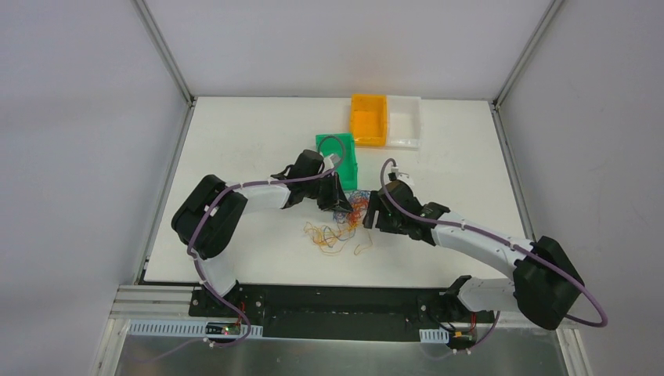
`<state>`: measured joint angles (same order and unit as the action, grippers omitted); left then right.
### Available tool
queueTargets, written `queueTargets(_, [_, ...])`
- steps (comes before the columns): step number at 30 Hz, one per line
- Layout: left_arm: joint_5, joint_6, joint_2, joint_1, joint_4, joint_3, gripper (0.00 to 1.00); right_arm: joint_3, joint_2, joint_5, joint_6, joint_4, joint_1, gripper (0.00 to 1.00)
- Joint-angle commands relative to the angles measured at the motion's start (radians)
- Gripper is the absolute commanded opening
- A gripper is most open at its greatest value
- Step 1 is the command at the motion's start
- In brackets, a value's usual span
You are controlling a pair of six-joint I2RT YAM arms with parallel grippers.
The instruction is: Untangle the cables
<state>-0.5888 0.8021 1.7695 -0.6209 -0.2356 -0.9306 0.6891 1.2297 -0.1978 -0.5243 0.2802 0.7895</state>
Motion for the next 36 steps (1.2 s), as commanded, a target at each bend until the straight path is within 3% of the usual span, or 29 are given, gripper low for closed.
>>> queueTargets(1, [0.024, -0.063, -0.030, 0.000, 0.042, -0.010, 0.00, 0.048, 0.057, -0.023, -0.035, -0.128, 0.003, 0.75])
queueTargets(14, [0.057, -0.102, -0.015, 0.000, 0.065, 0.005, 0.00, -0.026, 0.086, 0.061, -0.048, -0.401, 0.002, 0.73])
queueTargets(22, [0.021, -0.098, -0.040, -0.001, 0.057, 0.001, 0.00, -0.092, 0.055, -0.016, -0.138, -0.371, -0.040, 0.62])
queueTargets(27, [-0.017, -0.096, -0.078, -0.006, 0.053, -0.009, 0.00, -0.287, -0.113, 0.125, -0.206, -0.568, -0.151, 0.68])
queueTargets(31, [-0.037, -0.103, -0.116, -0.029, 0.065, -0.035, 0.00, -0.358, -0.164, 0.245, -0.203, -0.628, -0.216, 0.72])
queueTargets(36, [-0.013, -0.152, -0.148, -0.072, 0.186, -0.120, 0.00, -0.462, -0.189, 0.400, -0.239, -0.844, -0.256, 0.73])
